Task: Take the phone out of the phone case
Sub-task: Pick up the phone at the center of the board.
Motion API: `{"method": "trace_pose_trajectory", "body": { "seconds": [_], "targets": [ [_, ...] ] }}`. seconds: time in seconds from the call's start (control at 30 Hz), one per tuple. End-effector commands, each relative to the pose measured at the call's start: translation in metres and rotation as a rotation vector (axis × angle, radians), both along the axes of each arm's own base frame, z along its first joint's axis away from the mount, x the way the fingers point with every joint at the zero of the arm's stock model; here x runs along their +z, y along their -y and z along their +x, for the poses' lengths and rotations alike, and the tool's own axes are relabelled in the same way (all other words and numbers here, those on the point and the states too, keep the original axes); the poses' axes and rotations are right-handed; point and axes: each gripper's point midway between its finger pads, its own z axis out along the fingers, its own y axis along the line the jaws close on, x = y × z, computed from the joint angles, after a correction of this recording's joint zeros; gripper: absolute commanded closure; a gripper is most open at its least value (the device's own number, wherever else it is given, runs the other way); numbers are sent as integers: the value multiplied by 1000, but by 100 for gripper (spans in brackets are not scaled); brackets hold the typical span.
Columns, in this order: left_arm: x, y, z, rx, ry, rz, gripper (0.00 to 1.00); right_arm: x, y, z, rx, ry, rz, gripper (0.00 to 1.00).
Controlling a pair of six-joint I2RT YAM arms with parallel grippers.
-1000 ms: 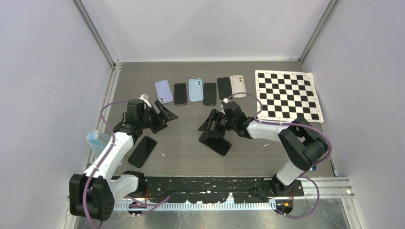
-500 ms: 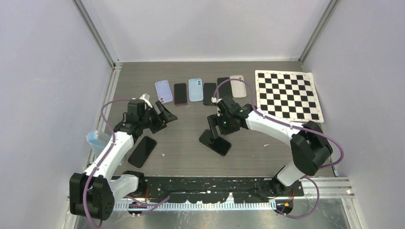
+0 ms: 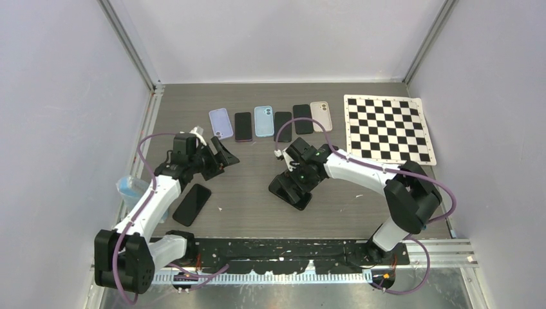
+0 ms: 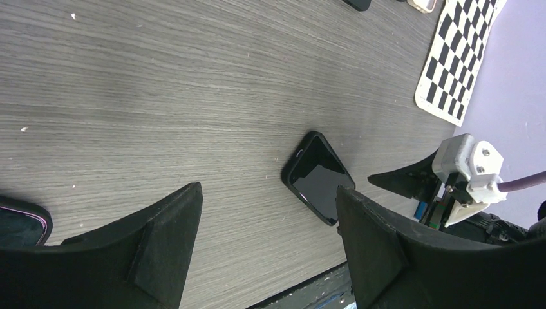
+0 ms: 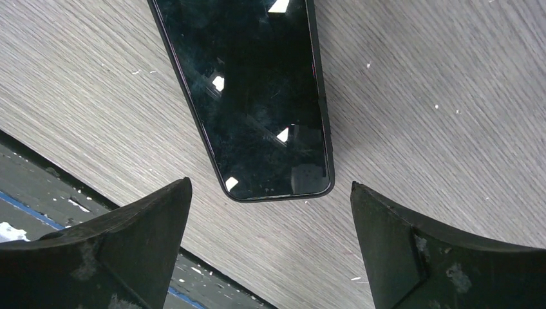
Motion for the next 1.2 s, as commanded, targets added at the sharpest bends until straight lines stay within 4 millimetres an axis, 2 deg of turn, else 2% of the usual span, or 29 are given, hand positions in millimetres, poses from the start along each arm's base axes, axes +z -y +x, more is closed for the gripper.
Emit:
{"method": "trace_pose_trajectory", "body": {
  "seconds": [0.0, 0.2, 0.37, 0.57, 0.77, 1.0, 1.17],
  "targets": [
    [16, 1, 9, -13, 53, 11, 22, 2, -7, 6, 119, 36, 9, 0],
    [17, 0, 9, -16, 56, 14, 22, -15, -13, 3, 179, -26, -3, 0],
    [17, -1, 9, -17, 57, 23, 21, -20, -16, 0, 191, -66, -5, 0],
    [18, -2, 9, -15, 59, 27, 21, -33, -2, 12, 132, -33, -119, 0],
    [21, -9, 10, 15, 80, 59, 21, -42, 6, 6, 177, 12, -237, 0],
    [26, -12, 10, 27, 99, 66, 19, -47, 3, -3, 189, -9, -229, 1],
    [26, -16, 9, 42, 93, 87, 16, -46, 4, 9, 133, 31, -262, 23]
  ]
}}
